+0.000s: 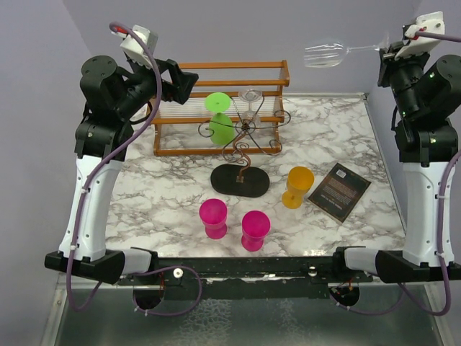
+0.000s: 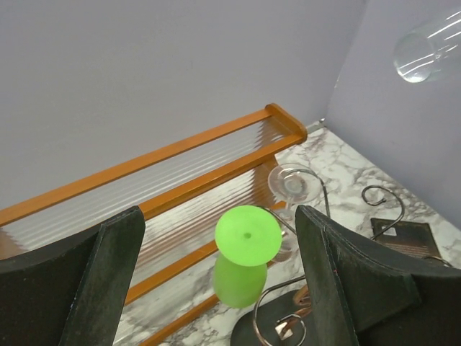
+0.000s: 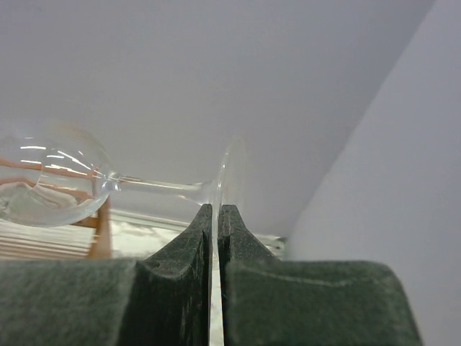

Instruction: Place the wine glass upside down on the wine glass rack

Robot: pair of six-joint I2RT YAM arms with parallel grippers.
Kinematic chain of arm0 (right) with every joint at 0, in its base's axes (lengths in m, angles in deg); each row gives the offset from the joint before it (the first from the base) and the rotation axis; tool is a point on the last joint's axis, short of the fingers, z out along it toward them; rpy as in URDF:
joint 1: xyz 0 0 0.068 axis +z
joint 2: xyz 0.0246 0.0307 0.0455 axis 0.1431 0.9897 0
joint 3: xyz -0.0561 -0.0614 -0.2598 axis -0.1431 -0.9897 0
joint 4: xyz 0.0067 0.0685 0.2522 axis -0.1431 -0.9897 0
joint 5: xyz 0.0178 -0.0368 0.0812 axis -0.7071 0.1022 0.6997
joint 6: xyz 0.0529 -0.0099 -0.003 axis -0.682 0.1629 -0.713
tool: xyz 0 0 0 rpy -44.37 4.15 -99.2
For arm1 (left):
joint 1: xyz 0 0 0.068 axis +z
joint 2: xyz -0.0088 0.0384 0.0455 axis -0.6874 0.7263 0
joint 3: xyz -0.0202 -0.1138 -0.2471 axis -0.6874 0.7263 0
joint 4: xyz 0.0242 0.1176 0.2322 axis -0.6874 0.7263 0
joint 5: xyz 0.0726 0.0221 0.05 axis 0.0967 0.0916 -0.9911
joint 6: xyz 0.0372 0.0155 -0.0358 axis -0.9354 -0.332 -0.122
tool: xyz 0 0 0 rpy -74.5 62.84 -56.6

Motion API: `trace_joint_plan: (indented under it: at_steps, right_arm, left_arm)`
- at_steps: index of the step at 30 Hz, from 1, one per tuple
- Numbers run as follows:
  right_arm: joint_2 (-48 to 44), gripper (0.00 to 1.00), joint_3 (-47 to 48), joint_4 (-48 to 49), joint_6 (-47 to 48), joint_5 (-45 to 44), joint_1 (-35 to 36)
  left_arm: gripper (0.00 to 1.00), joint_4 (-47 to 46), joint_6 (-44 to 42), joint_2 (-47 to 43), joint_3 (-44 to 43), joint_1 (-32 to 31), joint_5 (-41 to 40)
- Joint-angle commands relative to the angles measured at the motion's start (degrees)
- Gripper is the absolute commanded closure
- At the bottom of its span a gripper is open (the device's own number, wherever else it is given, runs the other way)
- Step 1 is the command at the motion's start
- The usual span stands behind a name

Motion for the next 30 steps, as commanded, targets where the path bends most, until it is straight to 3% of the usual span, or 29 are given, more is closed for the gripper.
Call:
trace_joint_plan:
  at_steps: [1,15,23,30]
  right_arm:
    - [-1.08,0.98,-0.04,2.41,16.65,-5.38,-0.01]
    - [0.21,0.98,-5.73,-5.61,44.9,9.83,0.08]
    - [1.86,0.98,-8.26,-10.96,54.89,19.7,0.15]
    - [4.27,0.98,-8.08,-13.47,60.82,24.77,3.52]
  left_arm:
    - [0.12,1.84,-5.29,-1.78,-0.81,0.02,-5.04]
    - [0.12,2.98,-9.71,-3.05,-0.01,0.85,-8.84]
    - [0.11,3.9,-11.46,-3.55,0.69,1.37,-10.02]
    - [0.01,4.85,-12.63,-3.86,2.7,1.99,-12.23]
